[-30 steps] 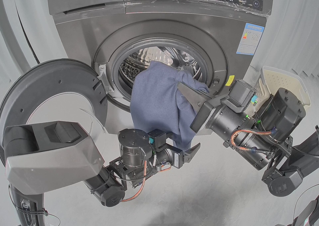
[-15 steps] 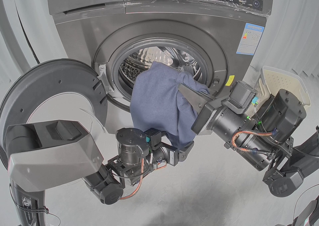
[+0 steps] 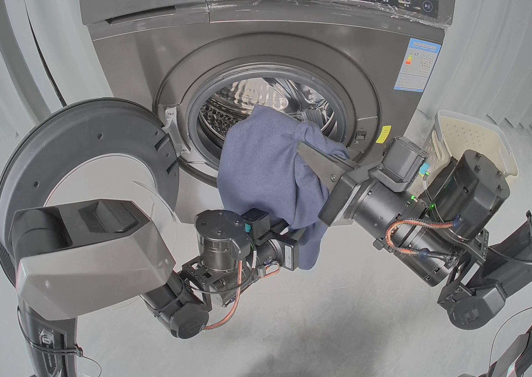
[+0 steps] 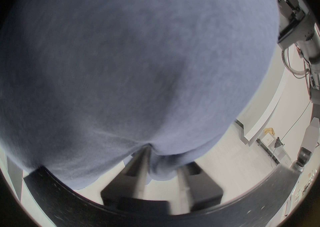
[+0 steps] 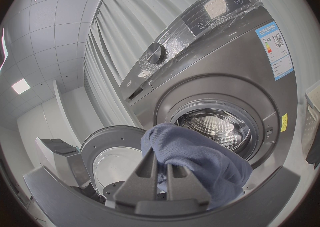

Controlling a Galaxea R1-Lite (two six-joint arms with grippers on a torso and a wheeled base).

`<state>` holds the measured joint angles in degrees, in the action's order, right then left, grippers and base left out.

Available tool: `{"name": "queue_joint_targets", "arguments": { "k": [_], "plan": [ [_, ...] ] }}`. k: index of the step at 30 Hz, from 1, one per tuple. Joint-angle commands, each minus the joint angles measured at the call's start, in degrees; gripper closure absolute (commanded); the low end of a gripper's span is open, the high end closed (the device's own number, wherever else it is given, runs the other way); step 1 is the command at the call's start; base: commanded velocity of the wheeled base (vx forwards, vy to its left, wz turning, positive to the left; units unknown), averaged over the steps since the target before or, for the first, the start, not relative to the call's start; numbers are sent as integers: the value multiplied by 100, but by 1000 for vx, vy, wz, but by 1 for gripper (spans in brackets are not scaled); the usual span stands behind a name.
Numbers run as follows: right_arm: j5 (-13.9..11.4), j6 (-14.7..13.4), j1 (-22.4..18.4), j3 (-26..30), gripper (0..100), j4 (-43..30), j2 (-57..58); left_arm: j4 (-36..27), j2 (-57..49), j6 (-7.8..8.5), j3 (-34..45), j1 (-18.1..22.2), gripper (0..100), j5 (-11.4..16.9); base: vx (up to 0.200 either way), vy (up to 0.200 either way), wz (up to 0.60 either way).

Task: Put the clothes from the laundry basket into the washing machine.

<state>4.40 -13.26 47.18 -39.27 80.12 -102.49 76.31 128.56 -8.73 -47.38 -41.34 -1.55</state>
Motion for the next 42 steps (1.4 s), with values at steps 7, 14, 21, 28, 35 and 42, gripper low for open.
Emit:
{"name": "queue_joint_targets", "arguments": {
  "k": [7, 14, 21, 28, 35, 42],
  "plan": [
    [17, -10, -121, 51, 100, -5, -96, 209, -516, 12, 476, -76, 100, 49, 0, 0, 0],
    [17, -1, -244, 77, 100, -49, -114, 226, -1246, 29, 1399, -269, 100, 181, 0, 0, 0],
    [17, -1, -235, 68, 100, -40, -149, 226, -1290, 135, 2023, -287, 0, 225, 0, 0, 0],
    [17, 26, -235, -20, 100, -75, -158, 226, -1105, 152, 2374, -287, 0, 506, 0, 0, 0],
    [17, 26, -235, -160, 100, -84, -254, 393, -903, 205, 2102, -393, 0, 524, 0, 0, 0],
    [17, 26, -218, -204, 100, -75, -316, 657, -587, 214, 1539, -393, 0, 515, 0, 0, 0]
  ]
}}
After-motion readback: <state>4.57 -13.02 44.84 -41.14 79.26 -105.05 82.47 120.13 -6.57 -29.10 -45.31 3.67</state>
